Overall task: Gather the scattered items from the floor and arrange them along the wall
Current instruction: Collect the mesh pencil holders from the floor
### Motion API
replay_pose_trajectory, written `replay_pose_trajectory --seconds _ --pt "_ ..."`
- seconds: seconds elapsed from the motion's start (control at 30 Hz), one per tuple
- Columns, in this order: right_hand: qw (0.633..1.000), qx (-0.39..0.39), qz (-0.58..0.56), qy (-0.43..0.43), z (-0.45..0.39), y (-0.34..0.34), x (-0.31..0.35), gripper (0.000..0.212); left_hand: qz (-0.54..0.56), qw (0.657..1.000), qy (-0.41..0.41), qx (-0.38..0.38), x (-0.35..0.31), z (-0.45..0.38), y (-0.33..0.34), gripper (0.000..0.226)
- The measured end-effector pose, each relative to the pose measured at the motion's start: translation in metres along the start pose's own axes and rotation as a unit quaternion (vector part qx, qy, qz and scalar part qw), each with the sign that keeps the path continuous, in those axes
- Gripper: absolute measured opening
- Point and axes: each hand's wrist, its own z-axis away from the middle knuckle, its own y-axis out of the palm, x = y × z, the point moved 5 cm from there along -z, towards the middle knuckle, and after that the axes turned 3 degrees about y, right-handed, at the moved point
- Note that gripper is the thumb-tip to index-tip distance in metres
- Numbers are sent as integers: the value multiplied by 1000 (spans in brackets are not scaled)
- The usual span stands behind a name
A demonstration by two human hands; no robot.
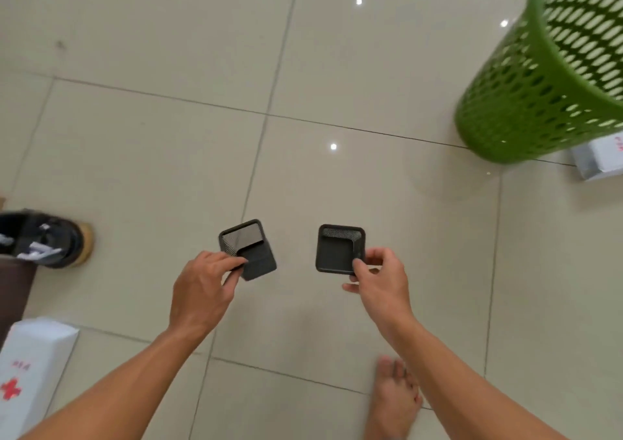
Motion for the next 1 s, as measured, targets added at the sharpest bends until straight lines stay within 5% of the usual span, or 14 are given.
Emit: replay_pose_trajectory --seconds 0.63,1.0 --pt "979 159 130 -12 172 349 -79 5 114 979 -161 -59 296 204 -52 26" --pt "940 212 263 -40 239 413 -132 6 117 956 -237 -125 363 295 -52 23"
